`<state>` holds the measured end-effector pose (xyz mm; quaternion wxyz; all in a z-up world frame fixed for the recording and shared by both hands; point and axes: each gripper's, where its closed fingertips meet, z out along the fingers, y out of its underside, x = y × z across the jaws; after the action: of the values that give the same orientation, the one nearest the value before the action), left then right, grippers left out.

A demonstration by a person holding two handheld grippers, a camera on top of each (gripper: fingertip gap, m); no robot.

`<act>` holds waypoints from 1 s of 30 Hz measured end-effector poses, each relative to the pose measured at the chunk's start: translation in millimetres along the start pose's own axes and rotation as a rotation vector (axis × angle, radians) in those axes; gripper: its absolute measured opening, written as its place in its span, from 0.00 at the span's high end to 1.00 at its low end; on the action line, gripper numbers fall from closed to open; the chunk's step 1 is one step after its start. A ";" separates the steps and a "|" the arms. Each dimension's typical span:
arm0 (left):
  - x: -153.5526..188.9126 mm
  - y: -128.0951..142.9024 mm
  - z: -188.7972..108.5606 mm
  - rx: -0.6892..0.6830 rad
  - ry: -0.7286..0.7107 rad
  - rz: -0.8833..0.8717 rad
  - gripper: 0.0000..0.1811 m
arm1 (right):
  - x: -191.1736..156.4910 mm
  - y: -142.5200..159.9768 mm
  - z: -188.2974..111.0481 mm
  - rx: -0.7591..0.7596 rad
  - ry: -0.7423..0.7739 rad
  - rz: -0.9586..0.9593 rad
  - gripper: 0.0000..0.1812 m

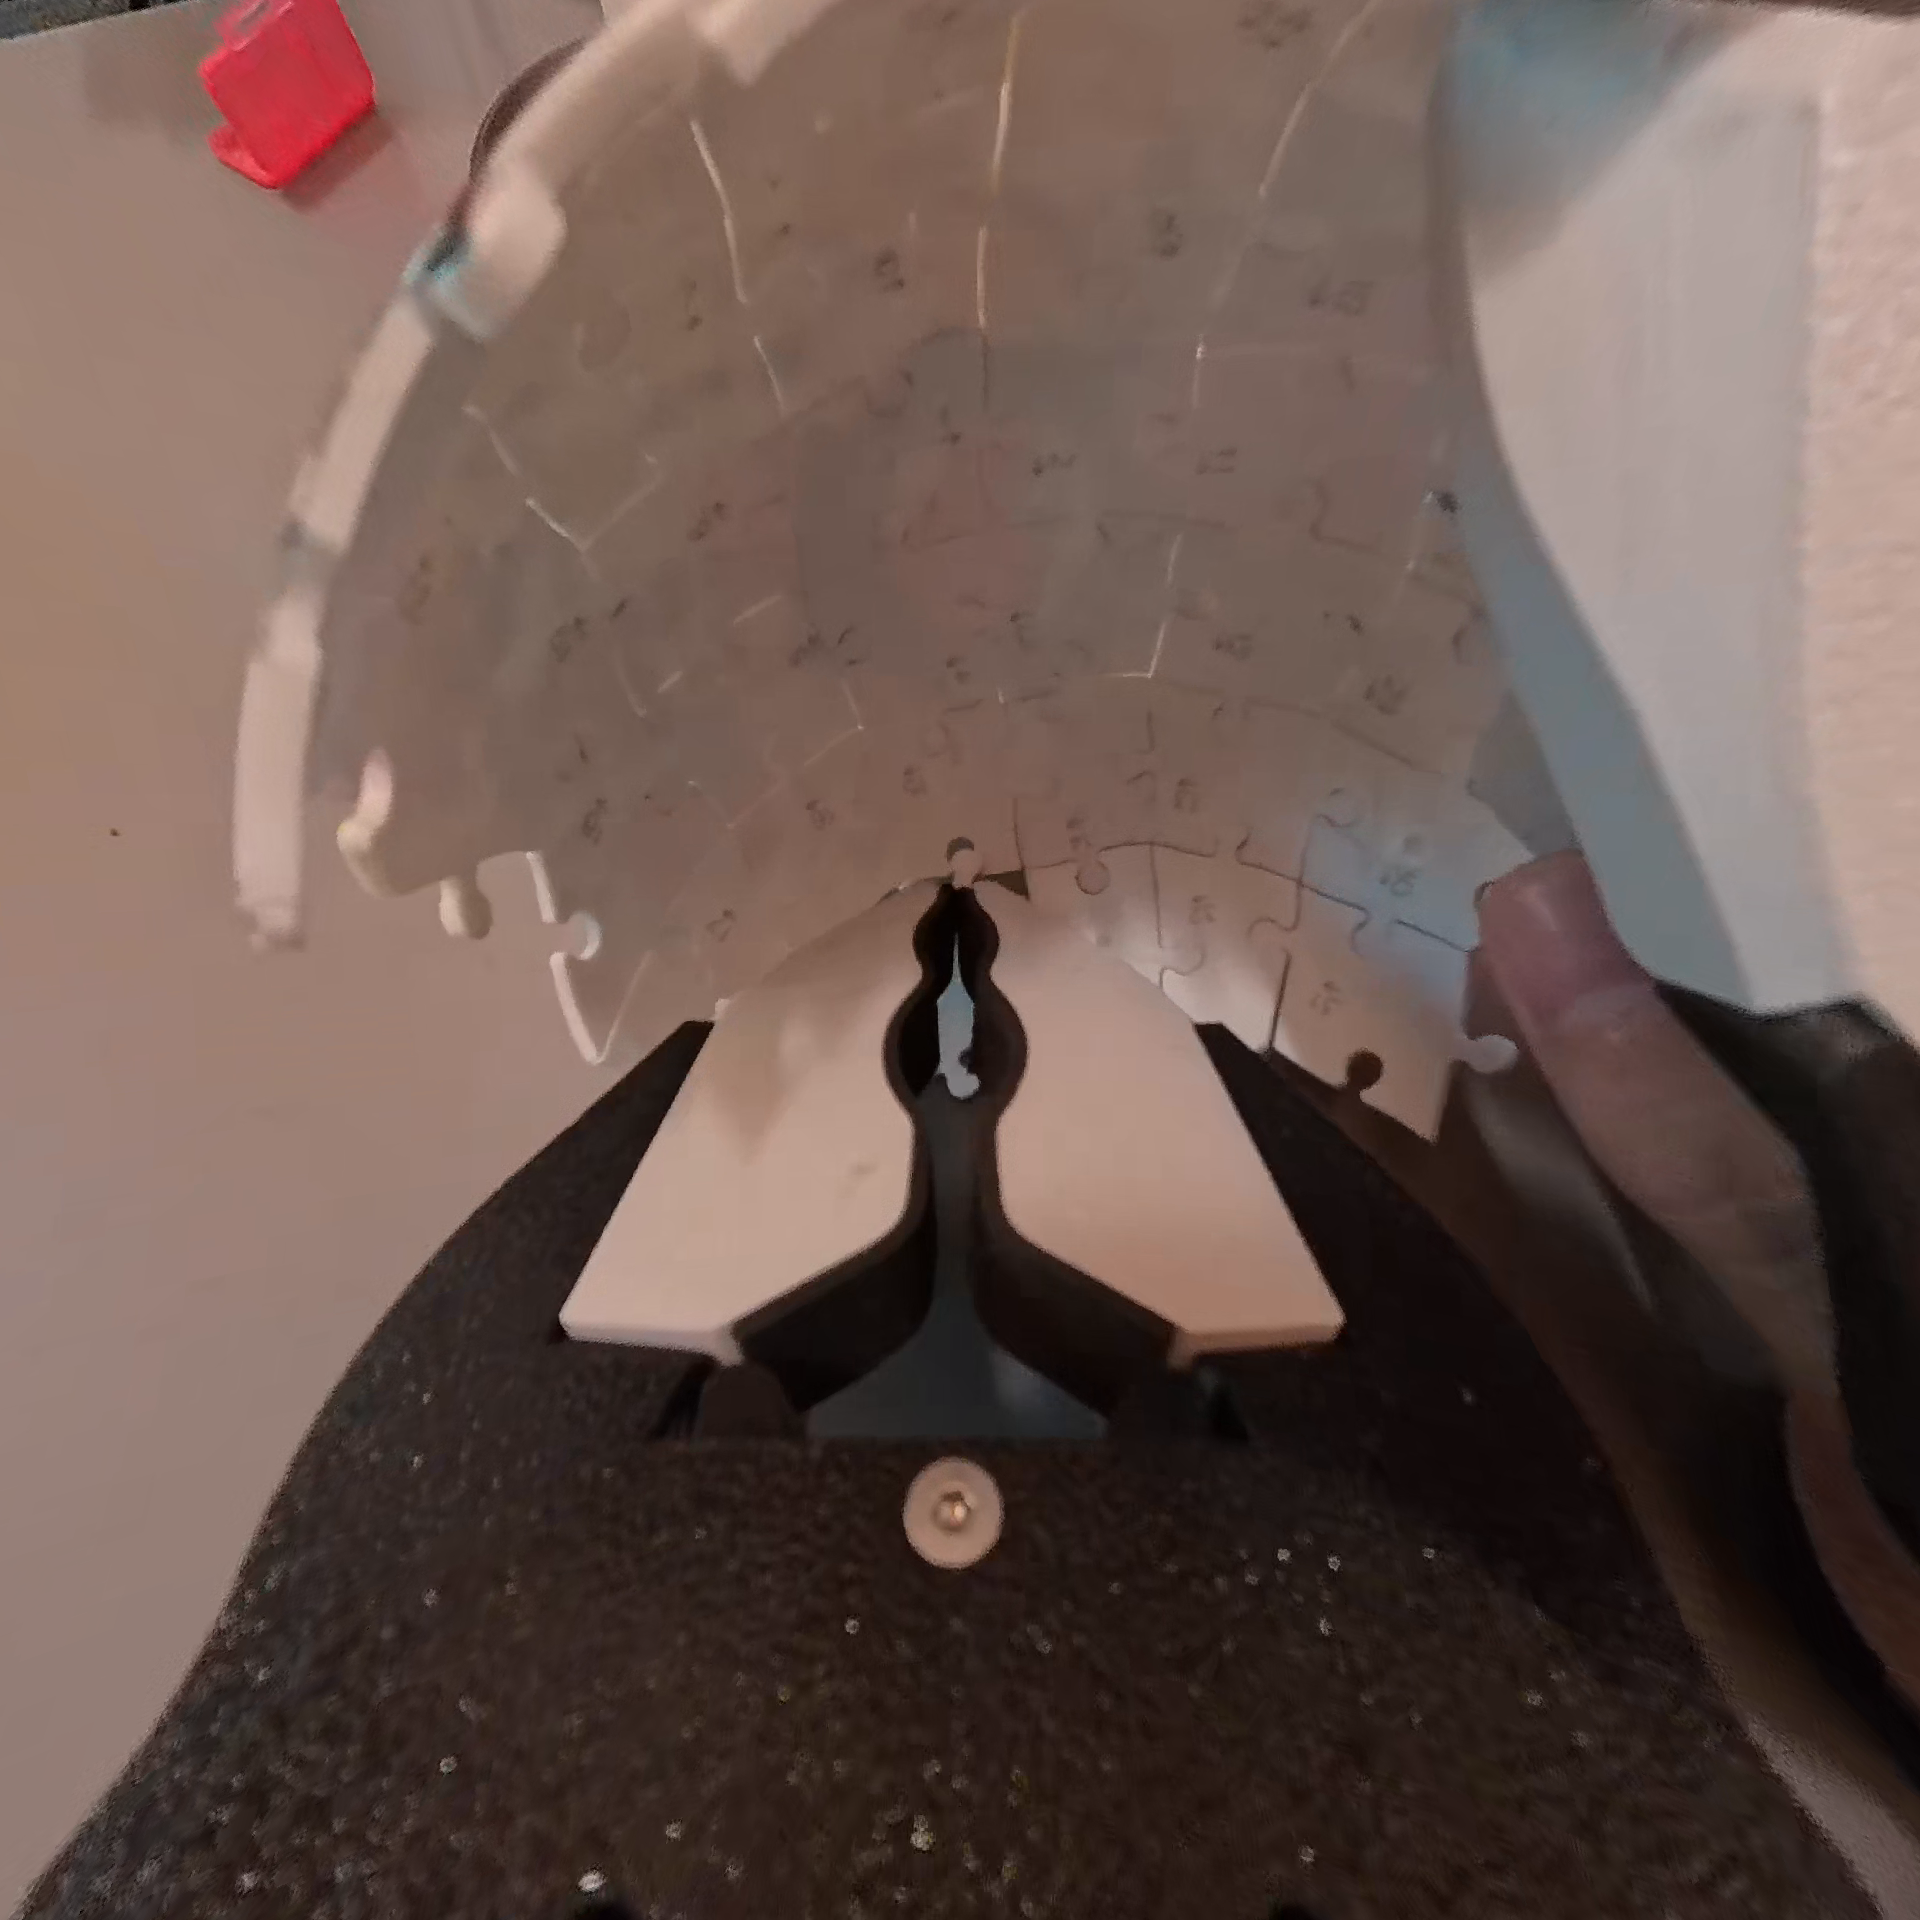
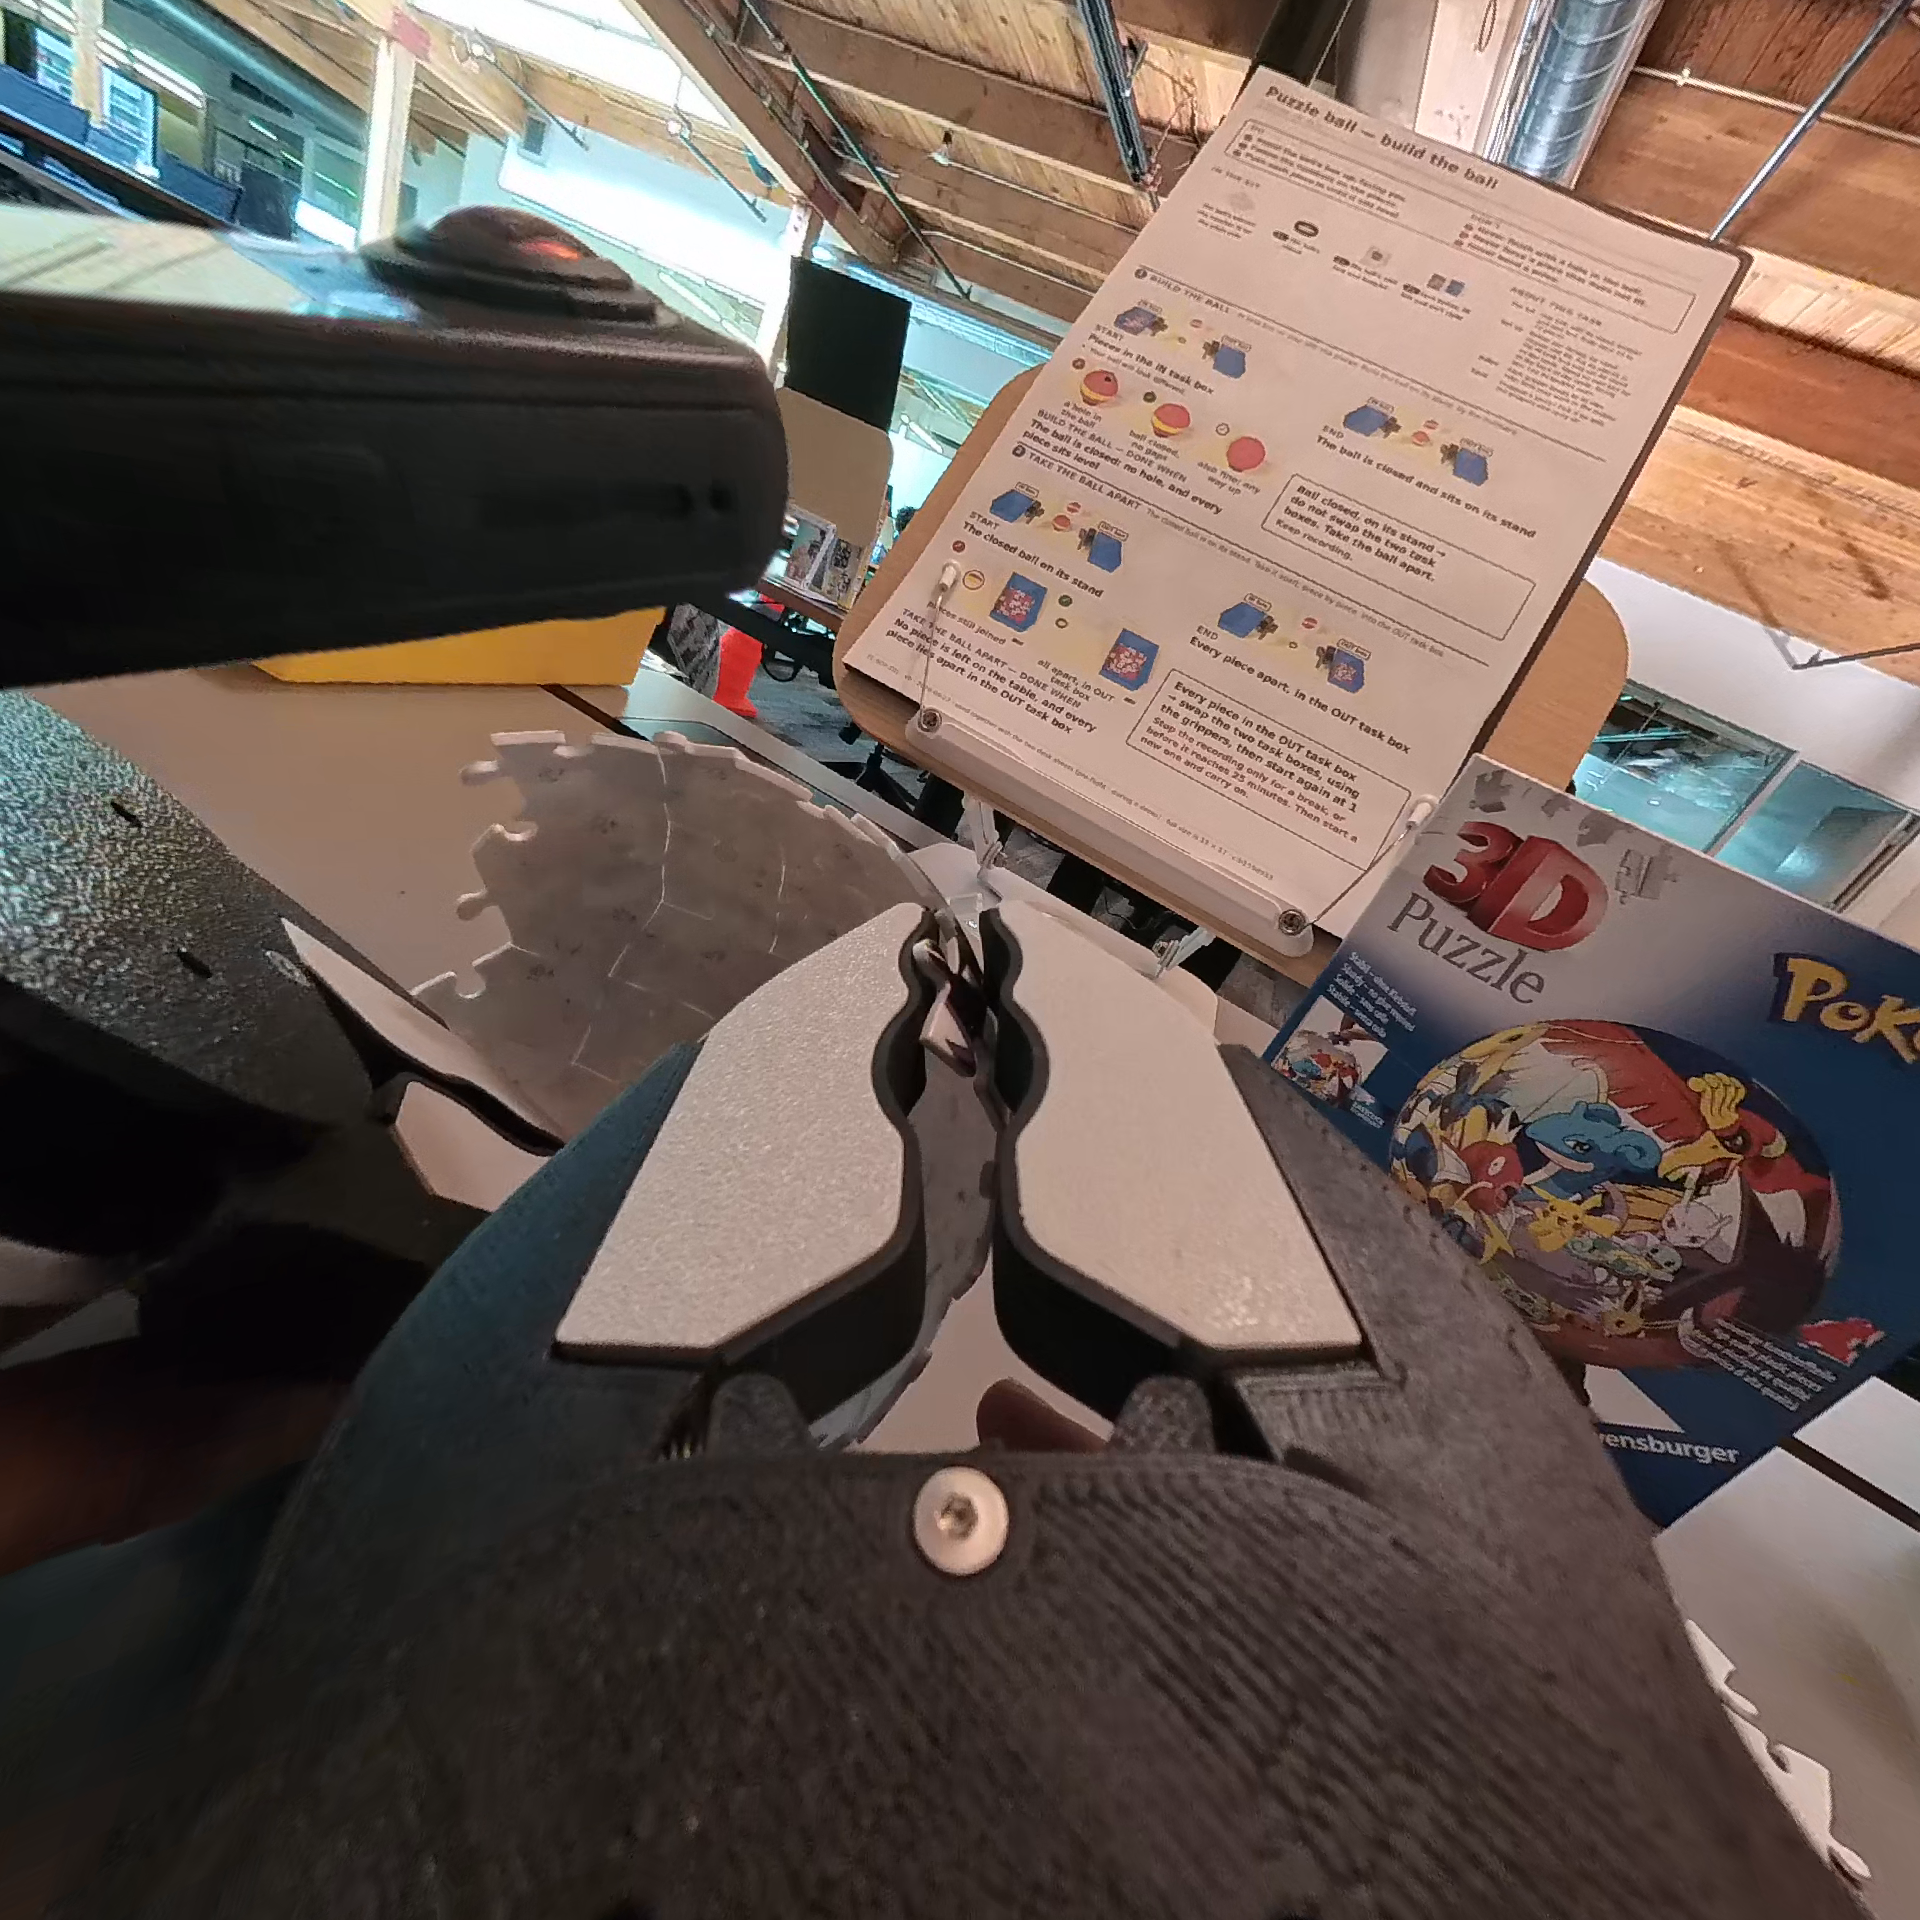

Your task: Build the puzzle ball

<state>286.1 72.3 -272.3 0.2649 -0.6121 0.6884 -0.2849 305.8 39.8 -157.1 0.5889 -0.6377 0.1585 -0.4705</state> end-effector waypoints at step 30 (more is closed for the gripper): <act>-11.1 20.8 -18.0 -0.040 0.036 0.045 0.93 | -4.4 -1.8 -1.4 0.006 -0.006 -0.024 0.96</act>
<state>260.0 86.4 -274.4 0.2464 -0.5964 0.7122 -0.2763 301.8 42.7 -157.4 0.5857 -0.6391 0.1477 -0.4760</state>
